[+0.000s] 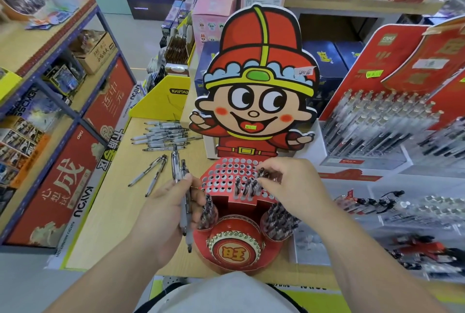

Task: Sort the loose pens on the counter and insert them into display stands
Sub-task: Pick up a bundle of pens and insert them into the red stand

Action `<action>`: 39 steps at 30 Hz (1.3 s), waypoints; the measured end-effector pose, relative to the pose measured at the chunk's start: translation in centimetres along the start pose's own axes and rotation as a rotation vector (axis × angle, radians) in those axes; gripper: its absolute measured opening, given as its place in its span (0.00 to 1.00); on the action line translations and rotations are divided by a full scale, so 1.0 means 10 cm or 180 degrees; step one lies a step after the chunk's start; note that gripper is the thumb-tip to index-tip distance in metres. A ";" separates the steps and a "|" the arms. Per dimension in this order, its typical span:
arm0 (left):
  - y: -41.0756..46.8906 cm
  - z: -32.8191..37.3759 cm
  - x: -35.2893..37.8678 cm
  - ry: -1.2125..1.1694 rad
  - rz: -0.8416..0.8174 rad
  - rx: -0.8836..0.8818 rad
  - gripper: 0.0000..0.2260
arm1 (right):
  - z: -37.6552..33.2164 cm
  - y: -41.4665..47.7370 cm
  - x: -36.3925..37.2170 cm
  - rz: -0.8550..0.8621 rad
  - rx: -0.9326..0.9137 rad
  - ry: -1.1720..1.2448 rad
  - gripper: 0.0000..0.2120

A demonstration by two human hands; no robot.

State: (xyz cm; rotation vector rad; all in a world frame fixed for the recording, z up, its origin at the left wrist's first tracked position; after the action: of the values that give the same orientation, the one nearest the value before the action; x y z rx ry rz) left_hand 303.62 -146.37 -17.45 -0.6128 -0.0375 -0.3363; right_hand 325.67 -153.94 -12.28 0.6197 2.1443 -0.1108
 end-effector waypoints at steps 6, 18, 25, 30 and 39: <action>-0.03 0.00 -0.02 0.0009 -0.0008 0.0018 0.13 | 0.00 0.04 0.02 -0.0122 -0.0018 -0.0022 0.13; -0.07 0.03 0.01 0.0044 -0.0073 0.0065 0.12 | 0.00 0.04 0.01 -0.0226 0.0059 0.0344 0.08; -0.09 0.03 0.01 0.0049 -0.0090 0.0049 0.13 | -0.05 0.03 0.04 -0.0080 0.0012 0.0331 0.07; -0.11 0.03 0.03 0.0059 -0.0100 0.0046 0.12 | -0.02 0.05 0.04 -0.0057 0.0129 0.0388 0.06; -0.35 0.14 0.34 -0.0024 -0.0836 -0.0081 0.15 | -0.16 -0.01 -0.26 0.0102 0.0256 0.0953 0.10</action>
State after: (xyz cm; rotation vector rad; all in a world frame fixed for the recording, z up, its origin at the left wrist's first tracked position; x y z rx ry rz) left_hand 305.80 -149.23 -13.91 -0.6355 -0.1216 -0.5895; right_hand 325.69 -154.58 -9.27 0.7562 2.4262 -0.0918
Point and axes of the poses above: each hand's wrist, its own y-axis towards the middle knuckle, its own x-axis out of the palm, z = x × y, the point moved 10 cm from there along y, towards the middle knuckle, and after that the axes turned 8 degrees about z, right-handed, at the moved point
